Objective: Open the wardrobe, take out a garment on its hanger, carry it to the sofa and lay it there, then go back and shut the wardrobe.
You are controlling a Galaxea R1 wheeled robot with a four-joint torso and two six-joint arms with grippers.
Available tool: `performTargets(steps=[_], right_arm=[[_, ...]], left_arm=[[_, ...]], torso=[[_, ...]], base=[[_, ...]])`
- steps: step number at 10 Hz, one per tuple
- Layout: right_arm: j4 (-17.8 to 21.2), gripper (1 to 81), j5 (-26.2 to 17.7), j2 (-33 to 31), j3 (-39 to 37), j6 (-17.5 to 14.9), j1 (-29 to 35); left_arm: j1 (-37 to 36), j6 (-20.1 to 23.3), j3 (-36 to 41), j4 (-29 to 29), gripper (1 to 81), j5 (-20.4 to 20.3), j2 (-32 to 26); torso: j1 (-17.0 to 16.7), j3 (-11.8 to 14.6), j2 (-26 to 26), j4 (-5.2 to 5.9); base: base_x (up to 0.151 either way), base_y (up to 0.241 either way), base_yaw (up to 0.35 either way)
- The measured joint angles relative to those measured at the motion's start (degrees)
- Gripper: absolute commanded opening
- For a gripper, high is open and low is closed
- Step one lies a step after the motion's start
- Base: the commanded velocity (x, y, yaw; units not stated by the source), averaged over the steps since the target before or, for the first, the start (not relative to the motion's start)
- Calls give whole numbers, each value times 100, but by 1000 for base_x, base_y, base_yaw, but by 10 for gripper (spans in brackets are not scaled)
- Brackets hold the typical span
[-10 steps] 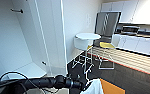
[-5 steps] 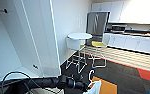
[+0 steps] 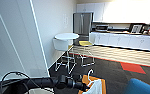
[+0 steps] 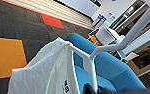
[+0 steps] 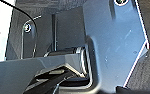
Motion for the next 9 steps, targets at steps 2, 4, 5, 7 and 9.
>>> performTargets(steps=[2,4,5,7,9], right_arm=[[0,811,0,2,0,0,-2],[0,811,1,4,0,0,0],[0,811,0,2,0,0,0],[0,811,-2,2,0,2,1],[0,811,-10,4,0,2,-2]], left_arm=[[0,2,2,0,10,2,0],[-2,5,44,0,10,5,16],[0,5,45,2,10,18,39],[0,7,66,2,10,13,129],[0,7,72,2,10,20,162]], torso=[[0,0,2,0],[0,0,2,0],[0,0,2,0],[0,0,2,0],[0,0,0,0]], base=[[0,0,-373],[0,0,-373],[0,0,-373],[0,0,-373],[0,0,-373]])
